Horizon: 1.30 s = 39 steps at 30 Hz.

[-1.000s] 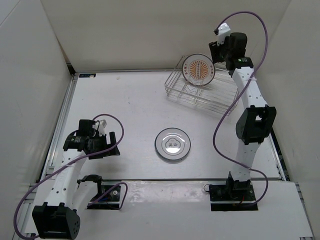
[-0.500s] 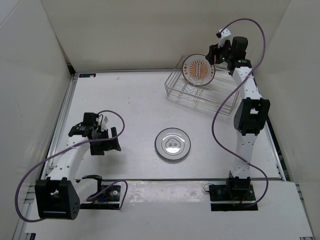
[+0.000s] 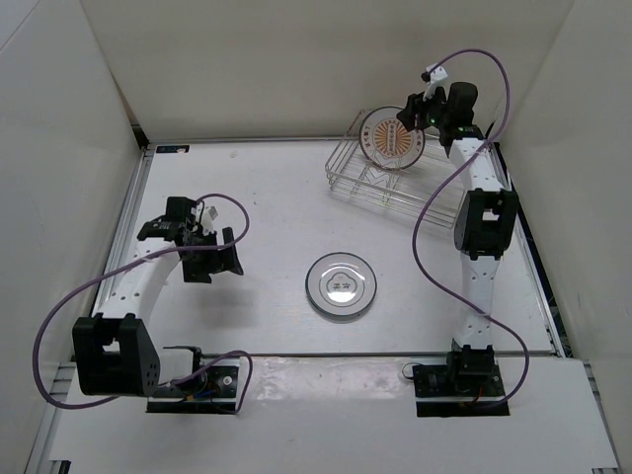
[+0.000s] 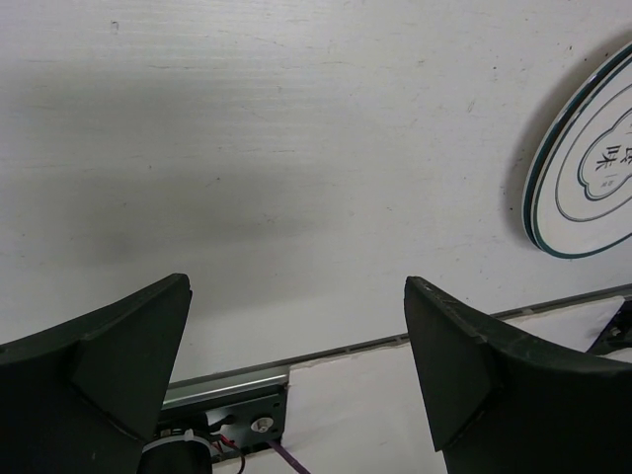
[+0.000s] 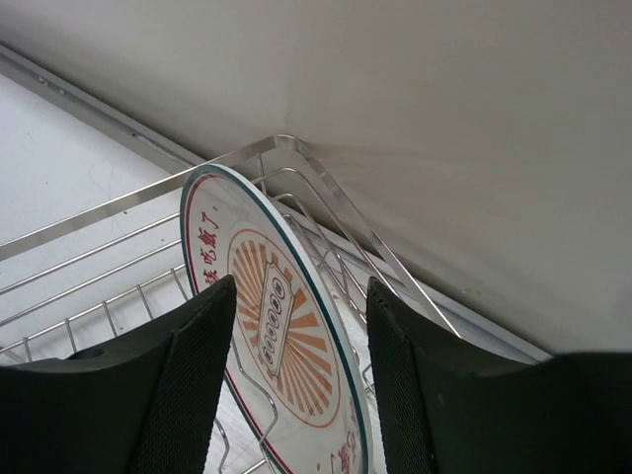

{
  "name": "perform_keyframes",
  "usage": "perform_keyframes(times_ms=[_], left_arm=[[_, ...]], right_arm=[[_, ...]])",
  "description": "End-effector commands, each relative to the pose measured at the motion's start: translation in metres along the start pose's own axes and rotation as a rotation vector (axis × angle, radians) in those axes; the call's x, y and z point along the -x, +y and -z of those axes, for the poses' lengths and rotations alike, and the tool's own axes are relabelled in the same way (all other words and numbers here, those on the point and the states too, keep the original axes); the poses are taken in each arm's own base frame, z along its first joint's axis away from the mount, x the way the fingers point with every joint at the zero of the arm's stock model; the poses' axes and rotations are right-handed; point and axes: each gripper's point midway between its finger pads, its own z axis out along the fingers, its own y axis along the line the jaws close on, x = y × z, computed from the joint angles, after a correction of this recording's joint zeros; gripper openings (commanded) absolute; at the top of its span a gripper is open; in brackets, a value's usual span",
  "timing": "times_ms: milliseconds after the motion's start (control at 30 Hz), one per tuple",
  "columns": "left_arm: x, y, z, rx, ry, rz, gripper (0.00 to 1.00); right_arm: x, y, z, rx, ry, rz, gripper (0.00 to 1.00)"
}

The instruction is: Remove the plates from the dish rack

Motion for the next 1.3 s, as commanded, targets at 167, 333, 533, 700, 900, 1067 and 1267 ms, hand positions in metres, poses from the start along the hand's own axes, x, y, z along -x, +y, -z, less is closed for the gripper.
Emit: perform_keyframes(times_ms=[167,333,533,700,900,1067,1267], left_arm=[[0.013,-0.015,0.011,-0.069,-0.022,-0.011,1.0],[0.013,-0.017,0.015,-0.073,-0.011,-0.024,1.0],[0.009,-0.016,0.021,-0.07,-0.01,-0.029,1.0],[0.006,-0.017,0.024,-0.073,-0.013,-0.033,1.0],[0.001,-0.015,0.025,-0.071,-0.015,-0.035,1.0],[-0.002,-0.013,0.025,-0.071,-0.015,-0.044,1.0],[-0.002,-0.014,0.027,-0.077,-0.037,-0.057,1.0]], right_arm=[[0.017,0.007,0.001,0.067,-0.083,0.021,0.46],[0.001,0.002,0.011,0.106,-0.062,-0.014,0.41],[-0.008,0.016,0.022,0.157,-0.044,-0.057,0.34],[-0.015,0.03,0.03,0.194,-0.024,-0.087,0.33],[-0.001,0.034,0.034,0.204,-0.04,-0.083,0.11],[0.022,0.033,0.043,0.185,-0.072,-0.072,0.0],[0.055,0.032,0.058,0.145,-0.123,-0.02,0.0]])
